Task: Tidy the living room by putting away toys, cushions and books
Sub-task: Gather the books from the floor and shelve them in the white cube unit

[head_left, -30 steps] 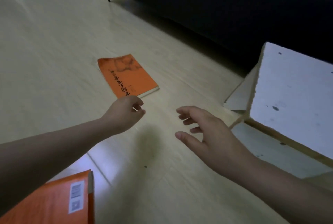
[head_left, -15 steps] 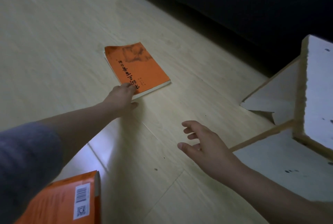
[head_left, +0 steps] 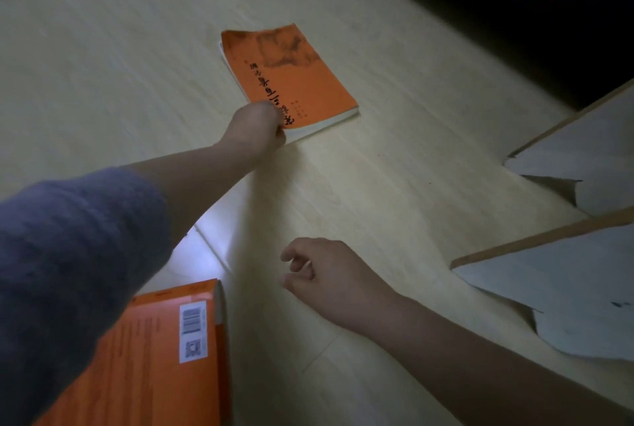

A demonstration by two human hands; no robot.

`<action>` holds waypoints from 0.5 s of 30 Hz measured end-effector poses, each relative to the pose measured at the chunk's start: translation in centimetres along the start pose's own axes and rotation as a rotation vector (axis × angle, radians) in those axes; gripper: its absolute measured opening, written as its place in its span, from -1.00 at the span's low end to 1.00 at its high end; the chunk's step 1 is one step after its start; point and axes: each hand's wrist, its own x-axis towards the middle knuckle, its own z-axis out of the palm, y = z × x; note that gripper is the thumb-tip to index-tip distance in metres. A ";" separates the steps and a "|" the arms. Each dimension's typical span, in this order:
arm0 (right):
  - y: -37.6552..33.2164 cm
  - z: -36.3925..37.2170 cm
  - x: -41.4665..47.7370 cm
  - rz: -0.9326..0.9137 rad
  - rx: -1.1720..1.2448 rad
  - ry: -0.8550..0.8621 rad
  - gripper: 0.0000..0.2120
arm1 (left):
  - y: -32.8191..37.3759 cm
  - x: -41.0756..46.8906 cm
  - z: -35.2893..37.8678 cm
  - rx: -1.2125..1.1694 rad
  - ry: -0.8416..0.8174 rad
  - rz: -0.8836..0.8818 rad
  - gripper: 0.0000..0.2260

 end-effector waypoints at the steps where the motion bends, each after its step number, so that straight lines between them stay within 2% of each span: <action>1: -0.4 0.7 0.1 -0.022 -0.014 -0.041 -0.69 | -0.1 -0.1 0.1 0.009 -0.009 0.012 -0.86; 6: -1.6 3.6 1.0 -0.092 -0.075 -0.146 -0.63 | -1.7 -1.1 -0.3 0.004 -0.009 0.094 -0.88; 15: -3.2 6.9 2.6 -0.127 -0.122 -0.126 -0.48 | -7.1 -8.6 -0.9 -0.107 0.096 0.301 -0.83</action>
